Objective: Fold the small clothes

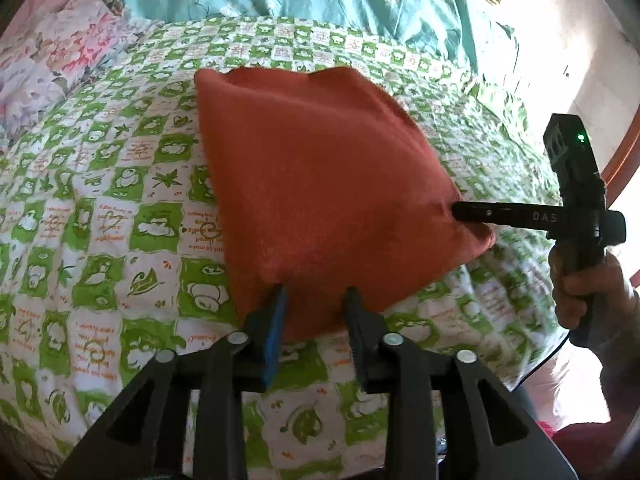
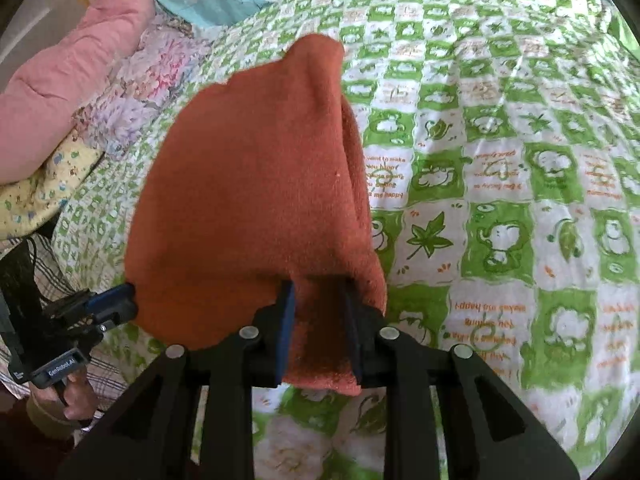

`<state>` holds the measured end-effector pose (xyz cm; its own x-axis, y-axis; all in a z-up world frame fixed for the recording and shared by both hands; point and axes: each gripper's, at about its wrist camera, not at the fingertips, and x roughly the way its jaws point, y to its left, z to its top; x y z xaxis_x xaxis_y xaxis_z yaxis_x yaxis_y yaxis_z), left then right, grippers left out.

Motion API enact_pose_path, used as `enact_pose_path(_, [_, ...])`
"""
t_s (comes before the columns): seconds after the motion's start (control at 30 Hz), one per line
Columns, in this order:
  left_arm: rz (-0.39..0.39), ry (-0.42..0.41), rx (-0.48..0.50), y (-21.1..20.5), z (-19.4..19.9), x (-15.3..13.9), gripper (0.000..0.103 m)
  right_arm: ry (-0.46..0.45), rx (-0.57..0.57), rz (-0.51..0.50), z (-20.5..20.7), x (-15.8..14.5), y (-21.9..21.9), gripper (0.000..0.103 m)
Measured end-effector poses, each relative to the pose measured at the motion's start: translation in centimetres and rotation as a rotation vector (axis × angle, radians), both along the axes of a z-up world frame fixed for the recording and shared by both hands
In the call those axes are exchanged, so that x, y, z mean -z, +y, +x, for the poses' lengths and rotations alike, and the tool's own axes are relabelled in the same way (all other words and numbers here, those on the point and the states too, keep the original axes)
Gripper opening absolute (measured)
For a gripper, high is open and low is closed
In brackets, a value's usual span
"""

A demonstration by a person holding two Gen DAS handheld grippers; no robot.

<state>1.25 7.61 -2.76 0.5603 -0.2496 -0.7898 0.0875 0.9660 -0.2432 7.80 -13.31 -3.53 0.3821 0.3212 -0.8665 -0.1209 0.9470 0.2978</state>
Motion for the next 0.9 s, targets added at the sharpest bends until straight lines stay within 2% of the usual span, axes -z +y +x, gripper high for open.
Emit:
enact_pose_path(0.13, [-0.013, -0.008, -0.031, 0.5, -0.8, -1.2, 0.044, -0.073, 0.031, 0.012, -0.8, -2.4, -0.1, 0.033])
enact_pose_path(0.2, [-0.011, -0.012, -0.064, 0.9, -1.1, -1.8, 0.054, -0.095, 0.040, 0.026, -1.0, -3.2, -0.1, 0.037])
enact_pose_path(0.27, [-0.006, -0.016, -0.095, 1.4, -1.4, -2.2, 0.061, -0.116, 0.033, 0.030, -1.4, -3.9, 0.5, 0.039])
enact_pose_path(0.37, [0.017, -0.012, -0.124, 1.9, -1.6, -2.2, 0.061, -0.138, 0.011, 0.017, -2.1, -4.4, 1.4, 0.043])
enact_pose_path(0.5, [0.011, -0.007, -0.132, 2.3, -1.2, -2.2, 0.064, -0.158, -0.007, 0.013, -1.9, -4.7, 2.2, 0.043])
enact_pose_path(0.67, [0.004, -0.022, -0.138, 2.7, 0.6, -2.9, 0.064, -0.163, 0.022, 0.035, 2.4, -4.8, 2.3, 0.043])
enact_pose_path(0.73, [0.018, -0.023, -0.141, 2.8, 2.0, -3.0, 0.068, -0.160, 0.039, 0.056, 4.5, -4.7, 2.4, 0.043])
enact_pose_path(0.83, [0.022, -0.014, -0.143, 3.6, 5.0, -2.4, 0.070, -0.135, 0.072, 0.033, 7.2, -3.9, 2.4, 0.043])
enact_pose_path(0.9, [-0.028, 0.017, -0.143, 5.0, 8.1, -1.6, 0.071, -0.117, 0.101, 0.039, 8.8, -3.3, 1.8, 0.043])
